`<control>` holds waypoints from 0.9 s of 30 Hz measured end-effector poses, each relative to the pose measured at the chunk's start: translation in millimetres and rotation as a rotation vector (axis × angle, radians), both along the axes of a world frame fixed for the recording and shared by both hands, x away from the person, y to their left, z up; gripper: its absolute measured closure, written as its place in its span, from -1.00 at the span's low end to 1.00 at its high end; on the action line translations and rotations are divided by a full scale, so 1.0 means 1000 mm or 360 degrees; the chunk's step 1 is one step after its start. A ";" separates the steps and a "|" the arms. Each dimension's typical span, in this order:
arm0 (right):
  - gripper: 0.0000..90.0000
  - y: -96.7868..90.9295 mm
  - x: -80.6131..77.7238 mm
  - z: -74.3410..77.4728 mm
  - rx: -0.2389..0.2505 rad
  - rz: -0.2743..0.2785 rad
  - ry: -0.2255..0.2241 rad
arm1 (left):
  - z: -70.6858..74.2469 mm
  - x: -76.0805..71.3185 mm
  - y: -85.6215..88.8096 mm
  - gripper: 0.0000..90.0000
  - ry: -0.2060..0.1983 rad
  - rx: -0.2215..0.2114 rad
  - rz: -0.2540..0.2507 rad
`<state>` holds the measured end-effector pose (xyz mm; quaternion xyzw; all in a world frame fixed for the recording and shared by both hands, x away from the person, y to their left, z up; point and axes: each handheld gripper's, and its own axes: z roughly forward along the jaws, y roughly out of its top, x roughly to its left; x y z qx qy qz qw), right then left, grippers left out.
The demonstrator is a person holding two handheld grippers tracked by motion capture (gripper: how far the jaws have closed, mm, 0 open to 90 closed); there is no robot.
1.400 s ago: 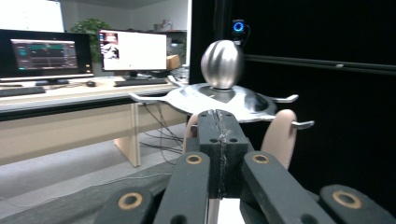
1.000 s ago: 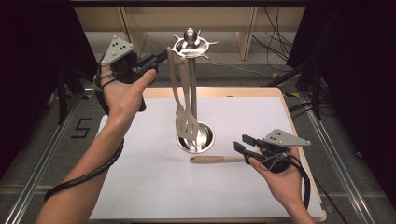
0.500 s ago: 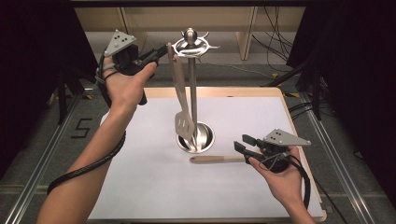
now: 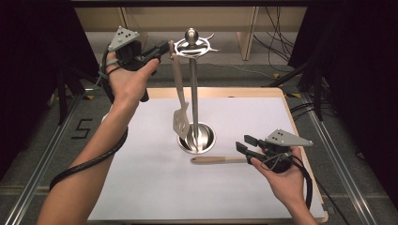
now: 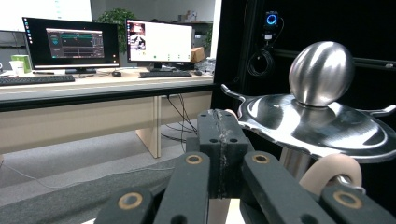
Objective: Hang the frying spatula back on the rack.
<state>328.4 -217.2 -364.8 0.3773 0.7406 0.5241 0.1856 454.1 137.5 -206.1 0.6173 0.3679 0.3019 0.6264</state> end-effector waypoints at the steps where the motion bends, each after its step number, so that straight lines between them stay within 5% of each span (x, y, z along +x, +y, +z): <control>1: 0.28 0.001 -0.001 0.000 0.0011 -0.0002 0.0014 | 0.000 0.001 0.000 0.99 0.0004 -0.0002 0.0000; 14: 0.27 -0.002 0.001 0.000 -0.0049 -0.0004 -0.0018 | 0.001 0.005 -0.001 0.99 0.0015 0.0002 0.0001; 20: 0.25 0.001 0.001 -0.002 0.0004 -0.0007 0.0036 | 0.002 0.006 -0.001 0.98 0.0020 -0.0004 -0.0003; 27: 0.22 -0.002 0.004 -0.002 -0.0072 -0.0001 0.0056 | -0.001 -0.006 0.010 0.90 -0.0029 -0.0047 -0.0001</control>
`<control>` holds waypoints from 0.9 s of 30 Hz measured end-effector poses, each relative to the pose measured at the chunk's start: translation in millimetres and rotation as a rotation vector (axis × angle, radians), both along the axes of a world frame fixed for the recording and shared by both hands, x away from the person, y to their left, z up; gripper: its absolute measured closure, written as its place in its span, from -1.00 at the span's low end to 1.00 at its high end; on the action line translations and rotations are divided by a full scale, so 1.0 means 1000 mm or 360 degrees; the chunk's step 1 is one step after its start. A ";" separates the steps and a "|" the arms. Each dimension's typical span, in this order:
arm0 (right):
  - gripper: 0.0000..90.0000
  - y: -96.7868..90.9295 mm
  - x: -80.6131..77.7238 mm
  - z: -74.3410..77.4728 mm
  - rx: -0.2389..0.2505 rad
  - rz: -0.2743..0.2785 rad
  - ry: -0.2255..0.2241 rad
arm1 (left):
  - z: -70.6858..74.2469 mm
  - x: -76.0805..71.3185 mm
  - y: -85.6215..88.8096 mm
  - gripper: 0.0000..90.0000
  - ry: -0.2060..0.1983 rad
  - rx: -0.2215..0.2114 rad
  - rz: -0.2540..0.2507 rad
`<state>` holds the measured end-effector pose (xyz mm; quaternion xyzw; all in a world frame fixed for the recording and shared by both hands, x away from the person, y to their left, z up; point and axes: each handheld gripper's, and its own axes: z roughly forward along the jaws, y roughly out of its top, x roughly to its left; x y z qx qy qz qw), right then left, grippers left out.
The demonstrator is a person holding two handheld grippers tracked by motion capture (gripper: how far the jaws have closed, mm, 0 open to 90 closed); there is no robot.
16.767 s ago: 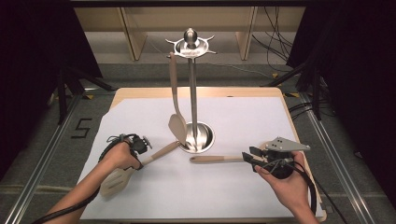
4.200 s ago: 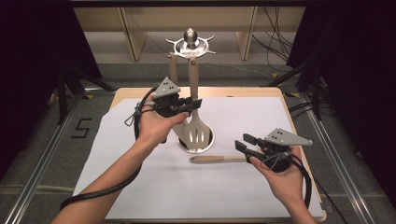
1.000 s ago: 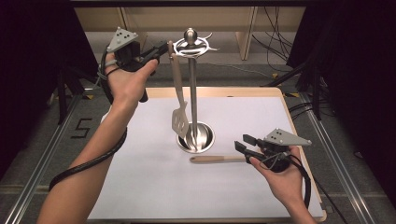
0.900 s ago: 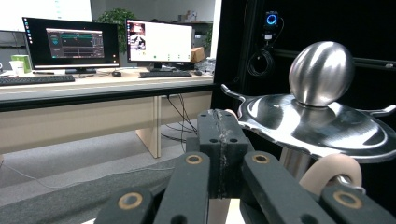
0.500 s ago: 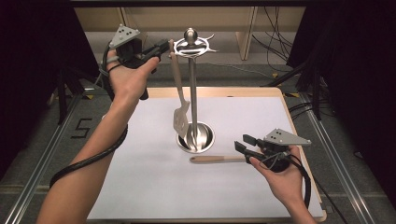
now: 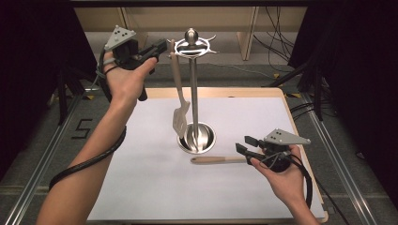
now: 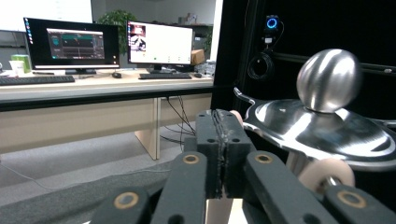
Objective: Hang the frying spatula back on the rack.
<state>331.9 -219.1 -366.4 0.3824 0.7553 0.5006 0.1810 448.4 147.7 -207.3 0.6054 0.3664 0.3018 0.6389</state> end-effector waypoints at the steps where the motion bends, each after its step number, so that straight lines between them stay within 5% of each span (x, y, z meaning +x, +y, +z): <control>1: 0.21 0.000 0.001 -0.001 0.0000 0.0013 0.0000 | -0.001 -0.003 0.002 0.86 -0.0013 -0.0002 -0.0003; 2: 0.20 -0.001 -0.001 0.001 -0.0007 -0.0017 0.0041 | -0.002 -0.008 0.005 0.82 -0.0016 -0.0018 -0.0009; 3: 0.19 -0.003 0.003 0.001 -0.0028 0.0008 0.0000 | -0.003 -0.012 0.010 0.77 -0.0084 0.0000 -0.0007; 4: 0.19 -0.004 0.001 0.003 -0.0040 0.0011 0.0087 | -0.005 -0.015 0.013 0.71 -0.0091 -0.0009 0.0000; 9: 0.19 -0.013 0.008 0.004 -0.0134 0.0053 0.0057 | -0.021 -0.036 0.030 0.46 -0.0120 0.0016 0.0015; 14: 0.19 -0.016 0.009 0.003 -0.0111 0.0022 0.0177 | -0.041 -0.046 0.042 0.32 -0.0090 0.0019 0.0032; 16: 0.19 -0.019 0.013 0.002 -0.0149 0.0038 0.0133 | -0.048 -0.048 0.046 0.28 -0.0074 0.0007 0.0037; 21: 0.17 -0.018 0.010 0.002 -0.0139 0.0042 0.0203 | -0.057 -0.050 0.051 0.25 -0.0047 0.0002 0.0049; 23: 0.17 -0.021 0.012 0.000 -0.0183 0.0052 0.0144 | -0.059 -0.051 0.051 0.24 -0.0038 0.0001 0.0045; 24: 0.17 -0.020 0.010 0.000 -0.0145 0.0030 0.0198 | -0.061 -0.050 0.051 0.24 -0.0033 0.0002 0.0036; 27: 0.17 -0.021 0.012 -0.004 -0.0157 0.0045 0.0201 | -0.063 -0.049 0.051 0.24 -0.0033 0.0011 0.0022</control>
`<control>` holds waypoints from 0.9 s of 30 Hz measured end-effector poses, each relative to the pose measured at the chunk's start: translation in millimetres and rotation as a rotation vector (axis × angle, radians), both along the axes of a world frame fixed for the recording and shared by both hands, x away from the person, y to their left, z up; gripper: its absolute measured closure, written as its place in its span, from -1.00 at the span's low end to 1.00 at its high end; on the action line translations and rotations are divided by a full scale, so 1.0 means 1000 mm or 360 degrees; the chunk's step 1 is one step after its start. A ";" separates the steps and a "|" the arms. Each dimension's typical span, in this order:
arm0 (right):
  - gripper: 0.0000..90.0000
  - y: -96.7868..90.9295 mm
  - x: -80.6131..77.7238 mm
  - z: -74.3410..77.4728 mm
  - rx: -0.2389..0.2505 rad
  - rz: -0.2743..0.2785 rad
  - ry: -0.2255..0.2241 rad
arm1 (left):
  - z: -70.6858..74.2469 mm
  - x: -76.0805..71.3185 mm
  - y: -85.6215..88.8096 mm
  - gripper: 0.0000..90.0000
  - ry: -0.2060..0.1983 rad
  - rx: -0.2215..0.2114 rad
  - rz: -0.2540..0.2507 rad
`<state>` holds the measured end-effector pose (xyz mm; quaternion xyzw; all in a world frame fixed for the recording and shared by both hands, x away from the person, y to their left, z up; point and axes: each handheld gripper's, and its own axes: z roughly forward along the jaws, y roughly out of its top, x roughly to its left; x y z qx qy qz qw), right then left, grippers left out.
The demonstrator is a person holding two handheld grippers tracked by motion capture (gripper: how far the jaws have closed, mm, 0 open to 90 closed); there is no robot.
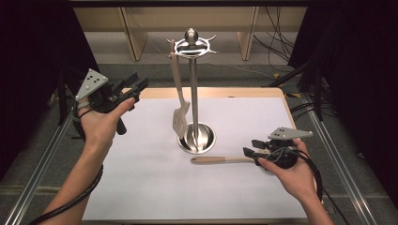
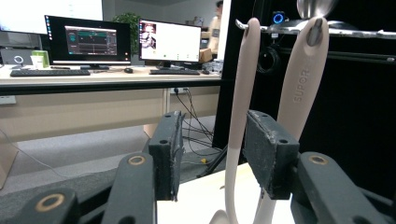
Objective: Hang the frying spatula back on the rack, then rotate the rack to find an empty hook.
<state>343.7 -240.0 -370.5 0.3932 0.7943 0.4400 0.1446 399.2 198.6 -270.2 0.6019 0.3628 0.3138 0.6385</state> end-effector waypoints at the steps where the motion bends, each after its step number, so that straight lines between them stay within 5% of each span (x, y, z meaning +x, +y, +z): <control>1: 0.17 0.001 0.002 -0.002 0.0002 -0.0013 -0.0019 | 0.000 0.001 0.000 0.24 -0.0003 -0.0009 -0.0001; 4: 0.17 0.001 0.003 -0.001 -0.0011 -0.0010 0.0037 | 0.000 0.000 -0.001 0.24 0.0025 -0.0026 0.0021; 5: 0.17 0.000 0.004 0.001 -0.0031 0.0004 0.0004 | 0.000 0.000 -0.001 0.23 0.0024 -0.0025 0.0017; 9: 0.17 0.001 0.001 0.004 0.0014 -0.0008 0.0043 | -0.002 0.000 -0.001 0.23 0.0040 -0.0041 0.0029; 10: 0.17 0.000 0.003 0.002 0.0001 0.0018 -0.0014 | -0.003 0.000 -0.001 0.23 0.0046 -0.0042 0.0031; 13: 0.17 0.001 0.000 0.002 -0.0008 0.0009 0.0007 | -0.005 0.000 -0.002 0.23 0.0056 -0.0024 0.0017; 14: 0.17 -0.001 0.001 0.001 -0.0029 0.0018 -0.0036 | -0.005 0.000 -0.003 0.23 0.0054 -0.0023 0.0019; 22: 0.17 0.001 -0.002 0.004 0.0025 0.0013 0.0027 | -0.005 -0.006 -0.004 0.23 0.0050 -0.0021 0.0011; 27: 0.16 0.002 0.002 -0.001 -0.0015 0.0008 -0.0010 | -0.006 -0.002 0.000 0.23 0.0051 -0.0032 0.0022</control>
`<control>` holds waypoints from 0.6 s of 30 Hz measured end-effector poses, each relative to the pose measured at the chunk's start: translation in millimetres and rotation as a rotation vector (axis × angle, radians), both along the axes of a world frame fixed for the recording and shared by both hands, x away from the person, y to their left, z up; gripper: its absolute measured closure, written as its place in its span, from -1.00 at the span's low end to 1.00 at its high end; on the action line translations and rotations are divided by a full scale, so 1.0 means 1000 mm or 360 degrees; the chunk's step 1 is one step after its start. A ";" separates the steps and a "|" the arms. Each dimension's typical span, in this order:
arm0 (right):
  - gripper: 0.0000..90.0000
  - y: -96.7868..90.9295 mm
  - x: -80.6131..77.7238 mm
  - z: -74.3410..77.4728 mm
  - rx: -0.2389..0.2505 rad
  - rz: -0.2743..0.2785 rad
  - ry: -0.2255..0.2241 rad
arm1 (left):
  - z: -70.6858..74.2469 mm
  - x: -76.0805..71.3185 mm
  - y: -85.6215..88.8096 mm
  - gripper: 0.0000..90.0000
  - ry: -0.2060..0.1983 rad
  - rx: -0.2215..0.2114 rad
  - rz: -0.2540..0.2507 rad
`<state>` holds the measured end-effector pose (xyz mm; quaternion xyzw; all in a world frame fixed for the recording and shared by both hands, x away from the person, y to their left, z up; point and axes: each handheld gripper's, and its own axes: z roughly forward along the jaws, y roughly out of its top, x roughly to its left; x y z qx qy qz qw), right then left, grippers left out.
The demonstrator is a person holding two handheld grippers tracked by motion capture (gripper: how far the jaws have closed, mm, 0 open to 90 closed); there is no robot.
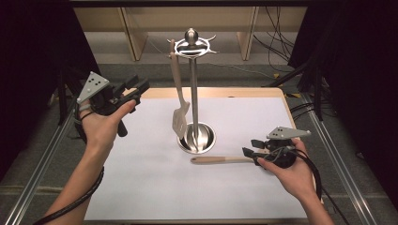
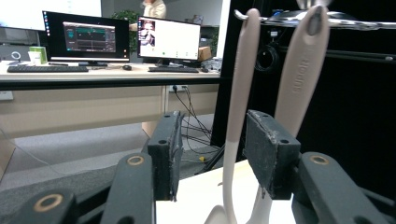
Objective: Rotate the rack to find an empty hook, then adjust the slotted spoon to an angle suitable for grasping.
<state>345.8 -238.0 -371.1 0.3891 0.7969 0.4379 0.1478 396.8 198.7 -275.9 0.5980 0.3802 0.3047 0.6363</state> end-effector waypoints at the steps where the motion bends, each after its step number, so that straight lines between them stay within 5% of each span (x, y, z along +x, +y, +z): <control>1: 0.16 0.000 0.001 0.000 -0.0001 0.0007 0.0018 | 0.000 0.001 0.001 0.23 0.0008 0.0001 -0.0003; 3: 0.16 0.001 0.002 0.001 0.0013 0.0001 0.0067 | 0.000 0.002 0.001 0.23 0.0013 0.0001 -0.0010; 4: 0.16 0.001 0.005 -0.001 -0.0006 0.0011 -0.0005 | 0.000 0.003 0.002 0.23 0.0013 0.0012 -0.0012; 6: 0.16 0.001 0.007 0.001 -0.0011 0.0004 0.0061 | 0.000 0.005 0.004 0.23 0.0004 0.0007 0.0003; 7: 0.16 0.000 0.011 -0.001 -0.0031 0.0015 -0.0006 | 0.000 0.006 0.005 0.23 0.0000 -0.0004 0.0008; 8: 0.16 0.001 0.011 0.000 -0.0015 0.0002 0.0053 | 0.000 0.006 0.005 0.23 0.0001 -0.0019 0.0010; 14: 0.17 0.000 0.014 -0.003 -0.0038 0.0017 0.0012 | -0.003 0.005 0.002 0.24 0.0023 -0.0004 0.0014; 16: 0.17 0.000 0.011 -0.003 -0.0031 0.0004 0.0084 | -0.003 0.003 0.001 0.24 0.0021 -0.0007 0.0007; 17: 0.17 -0.002 0.012 -0.004 -0.0075 0.0031 0.0035 | -0.004 0.002 0.000 0.24 0.0020 -0.0007 0.0002; 18: 0.18 -0.001 0.012 -0.006 -0.0063 0.0025 0.0061 | -0.005 0.001 -0.001 0.24 0.0022 0.0001 -0.0008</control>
